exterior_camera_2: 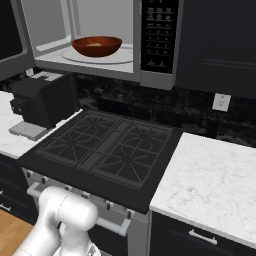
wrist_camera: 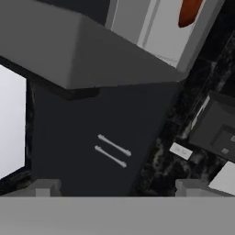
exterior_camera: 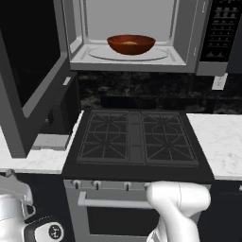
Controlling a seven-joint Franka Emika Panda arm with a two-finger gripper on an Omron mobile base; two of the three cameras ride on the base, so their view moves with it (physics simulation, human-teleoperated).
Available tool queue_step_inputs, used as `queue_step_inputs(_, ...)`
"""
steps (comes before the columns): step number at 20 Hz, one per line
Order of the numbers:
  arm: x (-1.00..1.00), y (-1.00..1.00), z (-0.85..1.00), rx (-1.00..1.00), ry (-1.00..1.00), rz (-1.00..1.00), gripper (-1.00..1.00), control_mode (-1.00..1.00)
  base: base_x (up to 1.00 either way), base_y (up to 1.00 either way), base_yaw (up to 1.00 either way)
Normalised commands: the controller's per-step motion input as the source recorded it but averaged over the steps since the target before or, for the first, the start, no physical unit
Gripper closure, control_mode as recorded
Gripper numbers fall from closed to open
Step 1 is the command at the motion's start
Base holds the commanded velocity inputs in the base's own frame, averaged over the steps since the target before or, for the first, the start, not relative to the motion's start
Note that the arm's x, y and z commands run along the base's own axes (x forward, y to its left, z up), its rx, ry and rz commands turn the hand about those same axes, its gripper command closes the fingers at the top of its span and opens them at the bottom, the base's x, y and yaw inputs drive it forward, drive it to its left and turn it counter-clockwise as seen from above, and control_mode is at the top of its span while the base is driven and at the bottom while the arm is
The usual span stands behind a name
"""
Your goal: Pick the sweet potato from the sink and place it in the bowl. Then pick the bowl and place it in the microwave. Then close the microwave door and press the start button.
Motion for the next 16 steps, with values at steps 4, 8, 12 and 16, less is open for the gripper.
queue_step_inputs(4,0.42,0.45,-0.44,0.14,0.0,0.0,-1.0,-1.0,0.0,0.0,0.0)
queue_step_inputs(8,0.46,0.39,-0.19,0.06,-0.05,0.0,-1.0,-1.0,0.0,0.0,0.0)
queue_step_inputs(12,0.35,0.04,-0.01,0.03,-0.08,0.0,-1.0,-1.0,0.0,0.0,0.0)
queue_step_inputs(16,0.43,0.0,0.0,0.06,-0.04,0.0,-1.0,-1.0,0.0,0.0,0.0)
